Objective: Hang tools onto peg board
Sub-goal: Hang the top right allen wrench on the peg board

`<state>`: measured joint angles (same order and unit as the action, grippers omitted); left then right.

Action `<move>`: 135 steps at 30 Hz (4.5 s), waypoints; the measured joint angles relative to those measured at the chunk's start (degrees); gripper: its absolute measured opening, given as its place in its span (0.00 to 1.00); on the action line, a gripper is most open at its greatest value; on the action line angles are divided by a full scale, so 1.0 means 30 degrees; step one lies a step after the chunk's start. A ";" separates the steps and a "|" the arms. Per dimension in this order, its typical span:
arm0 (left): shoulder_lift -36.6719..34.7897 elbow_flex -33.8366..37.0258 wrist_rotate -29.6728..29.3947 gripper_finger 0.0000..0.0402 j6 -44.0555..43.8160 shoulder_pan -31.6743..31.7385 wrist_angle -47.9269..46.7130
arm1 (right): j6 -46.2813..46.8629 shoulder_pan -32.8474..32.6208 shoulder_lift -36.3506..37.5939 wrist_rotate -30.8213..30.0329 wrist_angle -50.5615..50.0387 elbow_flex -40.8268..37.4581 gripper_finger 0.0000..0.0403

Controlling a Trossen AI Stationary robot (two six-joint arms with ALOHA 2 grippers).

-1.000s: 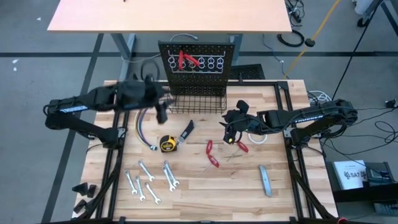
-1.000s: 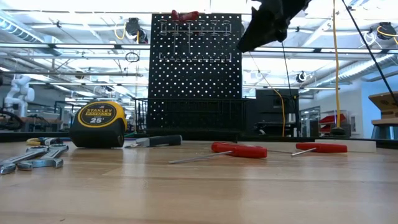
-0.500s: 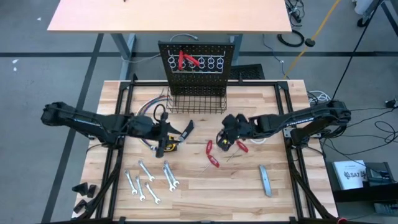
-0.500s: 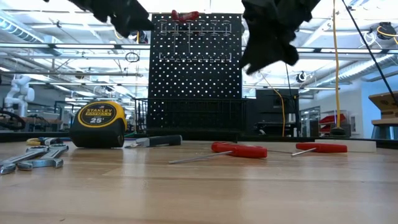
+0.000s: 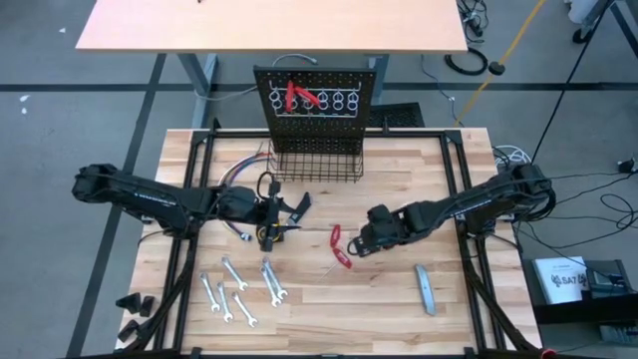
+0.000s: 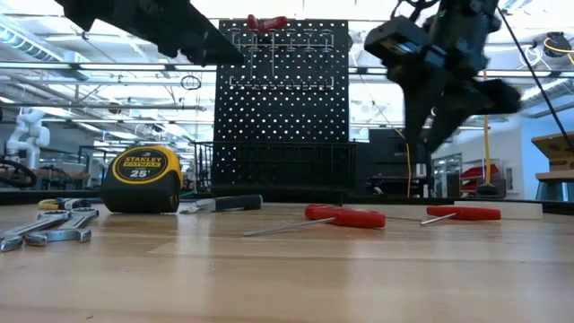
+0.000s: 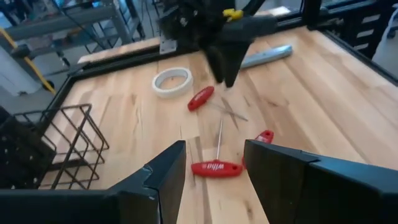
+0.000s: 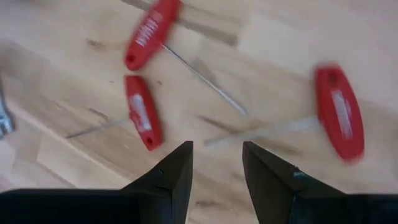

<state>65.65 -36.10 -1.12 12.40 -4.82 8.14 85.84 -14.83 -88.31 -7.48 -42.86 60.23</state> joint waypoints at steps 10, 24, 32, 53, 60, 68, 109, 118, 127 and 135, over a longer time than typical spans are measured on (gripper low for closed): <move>0.0663 -0.0002 0.0008 0.43 0.0645 -0.0007 -0.1089 | 0.6470 -0.1237 -0.0486 -0.2457 -0.1309 0.0003 0.33; 0.0655 -0.0007 0.0010 0.43 0.0681 -0.0007 -0.1042 | 0.8412 -0.1342 -0.4066 -0.1850 -0.2084 0.0000 0.33; 0.0655 -0.0007 0.0014 0.43 0.0659 -0.0007 -0.1035 | 0.8730 -0.1167 -0.4981 -0.2138 -0.1465 0.0015 0.33; 0.0655 -0.0022 0.0019 0.43 0.0619 -0.0007 -0.1051 | 0.8692 -0.1050 -0.5181 -0.1948 -0.0623 0.0020 0.33; 0.0655 -0.0022 0.0021 0.43 0.0619 -0.0001 -0.1042 | 0.7661 -0.1036 -0.5855 -0.1393 -0.0451 0.0083 0.24; 0.0655 -0.0022 0.0021 0.43 0.0508 0.0000 -0.1035 | 0.7573 -0.1050 -0.5916 -0.1562 -0.0310 0.0044 0.02; 0.6556 -0.0029 0.2365 0.43 -0.5056 -0.0197 1.8780 | -2.6179 -0.0817 0.1603 -0.6009 1.9313 -0.0015 0.00; 0.6549 -0.0029 0.2294 0.43 -0.5047 -0.0204 1.9183 | -2.6992 -0.0846 0.1603 -0.5874 1.9157 -0.0007 0.00; 0.6549 -0.0029 0.2487 0.42 -0.4885 -0.0204 1.9680 | -2.6853 -0.0825 0.1603 -0.5961 1.9142 -0.0007 0.00; 0.6544 -0.0029 0.2746 0.27 -0.4389 -0.0204 1.9806 | -2.6366 -0.0509 0.1603 -0.6093 1.9171 -0.0007 0.00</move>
<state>85.28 -36.18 7.11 -0.76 -5.43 67.56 6.74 -16.35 -83.50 -25.76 14.66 60.20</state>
